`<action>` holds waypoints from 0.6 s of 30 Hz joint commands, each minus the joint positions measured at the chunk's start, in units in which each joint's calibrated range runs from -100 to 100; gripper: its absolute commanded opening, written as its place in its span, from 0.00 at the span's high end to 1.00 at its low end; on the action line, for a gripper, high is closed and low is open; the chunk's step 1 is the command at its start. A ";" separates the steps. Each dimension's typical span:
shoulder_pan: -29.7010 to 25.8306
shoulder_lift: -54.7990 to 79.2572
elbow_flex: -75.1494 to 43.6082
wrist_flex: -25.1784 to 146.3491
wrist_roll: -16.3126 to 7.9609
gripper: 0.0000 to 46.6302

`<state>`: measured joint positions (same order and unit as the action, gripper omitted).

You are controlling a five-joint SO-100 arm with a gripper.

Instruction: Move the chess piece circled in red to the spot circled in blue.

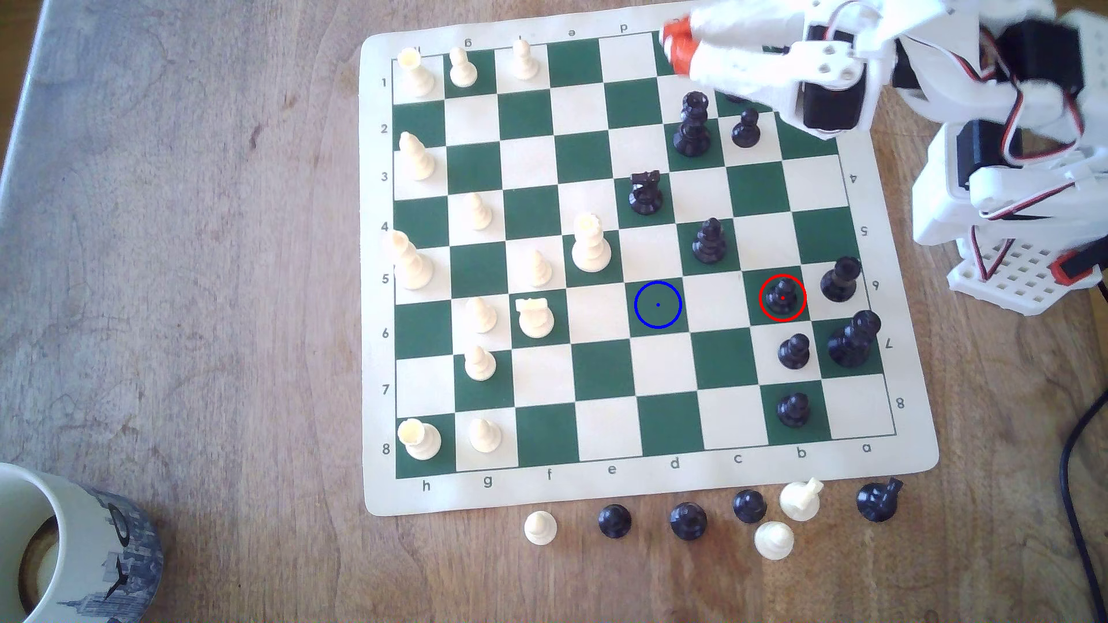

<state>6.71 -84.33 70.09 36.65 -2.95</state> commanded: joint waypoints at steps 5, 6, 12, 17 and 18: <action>-4.79 15.06 -24.12 31.08 0.59 0.99; -4.87 15.06 -23.67 31.32 0.54 0.99; -8.24 22.62 -28.83 40.74 0.49 0.99; -10.58 26.78 -28.29 43.36 -3.47 0.77; -11.21 27.29 -27.38 44.51 -3.86 0.75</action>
<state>-3.02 -58.44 45.50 79.28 -5.45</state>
